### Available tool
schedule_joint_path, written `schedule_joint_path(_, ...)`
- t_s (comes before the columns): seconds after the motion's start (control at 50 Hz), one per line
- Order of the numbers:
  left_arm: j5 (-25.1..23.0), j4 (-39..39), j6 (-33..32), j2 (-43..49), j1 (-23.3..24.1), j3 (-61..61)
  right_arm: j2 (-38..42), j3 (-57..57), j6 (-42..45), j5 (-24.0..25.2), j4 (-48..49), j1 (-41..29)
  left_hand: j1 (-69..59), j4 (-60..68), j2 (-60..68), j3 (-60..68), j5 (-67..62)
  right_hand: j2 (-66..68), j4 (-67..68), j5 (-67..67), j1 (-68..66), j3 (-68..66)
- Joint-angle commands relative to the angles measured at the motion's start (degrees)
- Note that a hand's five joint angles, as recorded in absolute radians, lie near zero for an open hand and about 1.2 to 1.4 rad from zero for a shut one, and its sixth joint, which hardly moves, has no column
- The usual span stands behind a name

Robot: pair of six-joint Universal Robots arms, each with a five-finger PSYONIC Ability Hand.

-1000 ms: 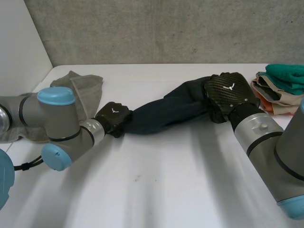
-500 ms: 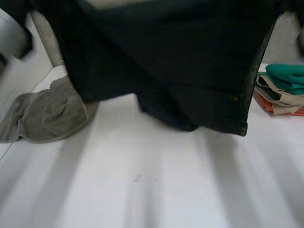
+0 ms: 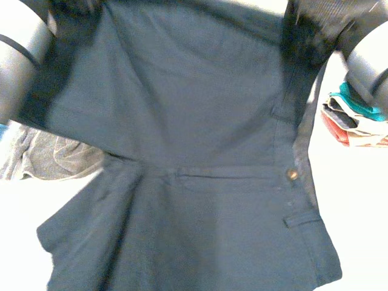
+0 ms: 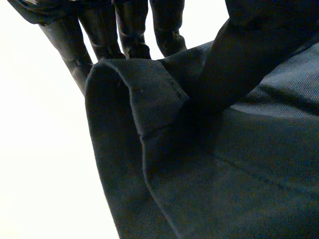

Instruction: Fold the laundry.

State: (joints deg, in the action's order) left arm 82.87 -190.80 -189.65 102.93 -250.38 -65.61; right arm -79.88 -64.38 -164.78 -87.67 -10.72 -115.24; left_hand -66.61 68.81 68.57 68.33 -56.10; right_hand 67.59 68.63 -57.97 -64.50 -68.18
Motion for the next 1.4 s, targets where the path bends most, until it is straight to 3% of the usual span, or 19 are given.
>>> schedule_joint_path(0.02, 0.0, -7.0, -6.1, 20.7, 0.0, 4.7, 15.3, 0.0, -0.5, -1.2, 9.0, 1.2, -13.4, 11.2, 11.4, 11.7, -13.9, 12.4, 11.4, -12.0, -15.5, -11.8)
schedule_joint_path(0.12, -0.6, -11.3, -10.3, 31.7, -0.2, 12.8, 24.4, 3.2, 0.1, -5.5, 18.9, 1.1, -13.4, 11.2, 11.4, 11.7, -13.9, 12.4, 11.4, -12.0, -15.5, -11.8)
schedule_joint_path(0.22, -1.1, -13.9, -10.2, 39.5, -1.2, 23.7, 33.0, 7.5, 1.7, -8.7, 33.0, 1.1, -13.4, 11.2, 11.4, 11.7, -13.9, 12.4, 11.4, -12.0, -15.5, -11.8)
schedule_joint_path(0.3, -1.3, -14.9, -10.1, 44.9, -1.3, 33.2, 37.2, 12.9, 4.1, -9.3, 38.8, 1.0, -13.4, 11.2, 11.4, 11.7, -13.9, 12.4, 11.4, -12.0, -15.5, -11.8)
schedule_joint_path(0.32, -1.3, -15.2, -10.1, 46.6, -1.3, 36.1, 38.1, 14.0, 4.5, -9.1, 38.8, 0.9, -1.3, -0.9, -0.7, -0.5, -1.8, 8.3, 7.3, -7.9, -11.4, -7.7)
schedule_joint_path(0.34, -1.3, -15.4, -10.1, 47.2, -1.3, 37.2, 39.1, 15.5, 5.2, -8.9, 38.6, 0.8, 23.7, -25.9, -25.6, -25.4, 23.2, -19.4, -20.4, 19.8, 16.3, 20.0)
schedule_joint_path(0.36, -1.3, -15.4, -10.1, 47.7, -1.3, 38.1, 41.1, 18.4, 6.0, -8.8, 37.5, 0.8, 47.6, -49.8, -49.5, -49.3, 47.1, -57.6, -58.6, 58.0, 54.5, 58.2)
schedule_joint_path(0.38, -1.3, -15.5, -10.0, 48.0, -1.3, 38.6, 41.8, 19.5, 6.1, -8.7, 36.6, 0.8, 56.6, -58.8, -58.6, -58.3, 56.1, -57.6, -58.6, 58.0, 54.5, 58.2)
schedule_joint_path(0.52, -0.4, -15.3, -9.7, 45.7, -0.1, 34.2, 37.8, 18.2, 6.3, -8.7, 29.7, 1.0, 56.6, -58.8, -58.6, -58.3, 56.1, -57.6, -58.6, 58.0, 54.5, 58.2)
schedule_joint_path(0.64, 0.2, -15.0, -10.0, 30.5, 0.4, 14.3, 26.8, 8.8, 6.9, -7.6, 24.4, 1.7, 56.6, -58.8, -58.6, -58.3, 56.1, -57.6, -58.6, 58.0, 54.5, 58.2)
schedule_joint_path(0.82, 2.0, -8.7, -9.9, 6.7, 5.4, -15.7, 12.3, -12.4, 12.7, 3.5, 10.2, 5.6, 54.0, -56.2, -56.0, -55.8, 53.5, -57.6, -58.6, 58.0, 54.5, 58.2)
schedule_joint_path(0.96, 2.0, -2.7, -9.6, -8.0, 10.3, -36.9, 3.0, -27.7, 17.3, 7.5, 4.3, 7.7, 44.1, -46.3, -46.1, -45.9, 43.6, -51.5, -52.5, 51.8, 48.4, 52.0)
schedule_joint_path(1.06, 2.3, -2.6, -9.6, -9.8, 15.4, -48.4, 0.9, -37.1, 21.7, 12.2, 5.1, 9.4, 28.9, -31.1, -30.8, -30.6, 28.3, -42.7, -43.7, 43.1, 39.6, 43.3)
schedule_joint_path(1.14, 2.5, -2.5, -9.7, -9.2, 17.2, -52.0, 0.9, -43.1, 23.5, 16.6, 9.7, 11.7, 27.1, -29.3, -29.1, -28.8, 26.6, -42.7, -43.7, 43.1, 39.6, 43.3)
schedule_joint_path(1.24, 2.7, -1.9, -9.6, -6.3, 16.1, -52.7, 1.4, -47.2, 23.5, 19.0, 17.4, 12.9, 30.0, -32.2, -31.9, -31.7, 29.5, -42.4, -43.4, 42.7, 39.3, 43.0)
schedule_joint_path(1.32, 3.4, -2.0, -9.7, -5.4, 12.3, -53.6, 3.5, -48.4, 23.4, 19.2, 22.1, 13.5, 30.2, -32.4, -32.1, -31.9, 29.6, -41.2, -42.2, 41.6, 38.1, 41.8)
schedule_joint_path(1.4, 4.1, -2.4, -10.3, -5.0, 10.6, -54.1, 7.8, -48.2, 24.0, 18.9, 24.6, 13.3, 32.5, -34.7, -34.5, -34.2, 32.0, -31.8, -32.8, 32.2, 28.7, 32.4)
